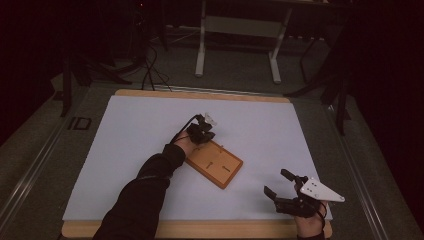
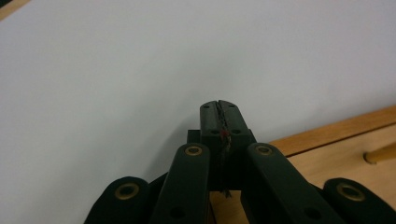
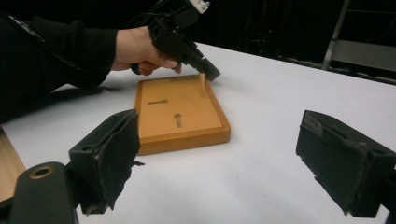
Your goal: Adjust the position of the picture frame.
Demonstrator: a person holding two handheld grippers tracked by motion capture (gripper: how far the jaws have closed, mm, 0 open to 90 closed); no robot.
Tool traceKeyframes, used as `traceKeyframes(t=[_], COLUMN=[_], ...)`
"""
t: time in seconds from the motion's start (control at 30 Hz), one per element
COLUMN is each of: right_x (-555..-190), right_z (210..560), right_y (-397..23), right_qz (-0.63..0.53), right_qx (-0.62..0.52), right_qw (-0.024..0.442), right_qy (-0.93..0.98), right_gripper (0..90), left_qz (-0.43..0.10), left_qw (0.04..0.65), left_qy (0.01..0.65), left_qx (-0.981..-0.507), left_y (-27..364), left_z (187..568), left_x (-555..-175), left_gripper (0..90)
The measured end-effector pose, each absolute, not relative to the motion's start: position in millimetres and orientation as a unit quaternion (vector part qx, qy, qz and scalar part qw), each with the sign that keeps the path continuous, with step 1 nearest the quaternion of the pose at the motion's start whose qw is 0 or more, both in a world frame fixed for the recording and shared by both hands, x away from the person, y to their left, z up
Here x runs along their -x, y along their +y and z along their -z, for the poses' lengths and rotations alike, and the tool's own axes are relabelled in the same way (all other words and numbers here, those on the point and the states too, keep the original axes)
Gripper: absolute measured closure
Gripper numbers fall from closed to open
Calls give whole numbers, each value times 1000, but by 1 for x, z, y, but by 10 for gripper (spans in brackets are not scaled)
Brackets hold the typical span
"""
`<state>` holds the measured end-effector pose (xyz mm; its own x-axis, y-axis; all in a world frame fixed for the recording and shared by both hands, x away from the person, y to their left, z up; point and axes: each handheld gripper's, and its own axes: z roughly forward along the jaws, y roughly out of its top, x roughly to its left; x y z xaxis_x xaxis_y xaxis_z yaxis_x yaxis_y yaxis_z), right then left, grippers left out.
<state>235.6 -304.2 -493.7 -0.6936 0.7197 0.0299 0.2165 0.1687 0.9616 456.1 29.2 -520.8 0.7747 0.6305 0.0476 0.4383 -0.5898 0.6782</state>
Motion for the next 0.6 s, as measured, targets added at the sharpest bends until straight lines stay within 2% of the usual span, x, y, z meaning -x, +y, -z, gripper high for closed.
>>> traceKeyframes(t=[0.6], right_x=[-237], right_z=[495], right_y=[-301], right_qz=[-555], right_qx=[-321], right_qw=[224], right_qy=[734], right_gripper=[130], left_qz=[-129], left_qw=[333], left_qy=[309], left_qx=[-882], left_y=[75], left_z=[520], left_x=[-423], left_gripper=[900])
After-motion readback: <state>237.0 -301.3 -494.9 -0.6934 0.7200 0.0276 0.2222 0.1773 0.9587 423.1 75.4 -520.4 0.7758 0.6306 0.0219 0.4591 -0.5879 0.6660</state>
